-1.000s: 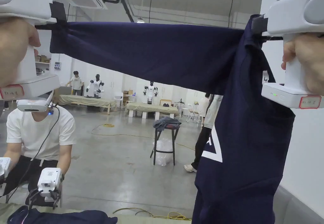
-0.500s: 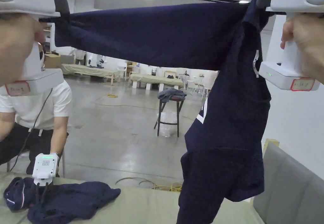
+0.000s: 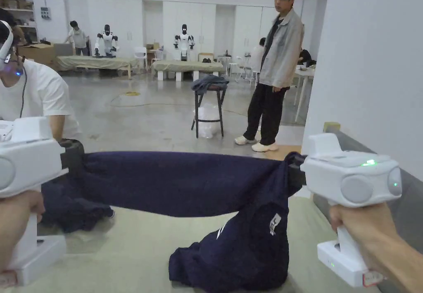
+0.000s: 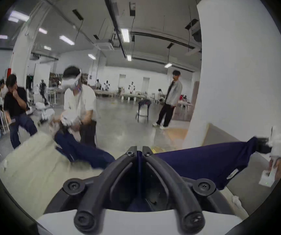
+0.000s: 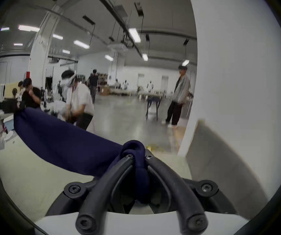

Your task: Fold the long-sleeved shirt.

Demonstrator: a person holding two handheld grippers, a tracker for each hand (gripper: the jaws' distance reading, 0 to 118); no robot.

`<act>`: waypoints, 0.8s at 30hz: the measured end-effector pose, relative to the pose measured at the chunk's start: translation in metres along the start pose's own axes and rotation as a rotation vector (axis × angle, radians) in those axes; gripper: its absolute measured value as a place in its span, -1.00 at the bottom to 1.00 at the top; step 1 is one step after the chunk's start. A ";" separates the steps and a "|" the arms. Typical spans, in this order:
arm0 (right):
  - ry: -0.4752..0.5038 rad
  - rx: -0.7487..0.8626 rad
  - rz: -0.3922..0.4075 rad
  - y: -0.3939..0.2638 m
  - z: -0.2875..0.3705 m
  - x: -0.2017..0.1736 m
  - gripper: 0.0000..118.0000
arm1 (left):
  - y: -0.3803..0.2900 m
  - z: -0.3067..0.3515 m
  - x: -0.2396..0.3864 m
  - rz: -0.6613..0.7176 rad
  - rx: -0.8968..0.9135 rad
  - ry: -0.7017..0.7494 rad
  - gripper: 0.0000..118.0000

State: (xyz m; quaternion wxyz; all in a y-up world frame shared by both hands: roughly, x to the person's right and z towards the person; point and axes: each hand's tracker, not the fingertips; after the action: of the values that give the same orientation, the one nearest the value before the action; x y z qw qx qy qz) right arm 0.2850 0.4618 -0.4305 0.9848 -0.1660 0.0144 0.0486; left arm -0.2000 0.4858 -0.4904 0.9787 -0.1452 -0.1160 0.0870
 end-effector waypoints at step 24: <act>0.098 -0.440 -0.143 -0.417 0.222 -0.081 -0.91 | -0.370 0.232 -0.017 0.140 -0.484 0.036 -0.87</act>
State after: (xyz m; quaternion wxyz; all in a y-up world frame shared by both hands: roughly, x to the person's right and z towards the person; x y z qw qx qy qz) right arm 0.2493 0.1352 -0.0818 0.9240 -0.3793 0.0395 -0.0277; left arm -0.2246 0.1950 -0.1650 0.9090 -0.3844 -0.1058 0.1216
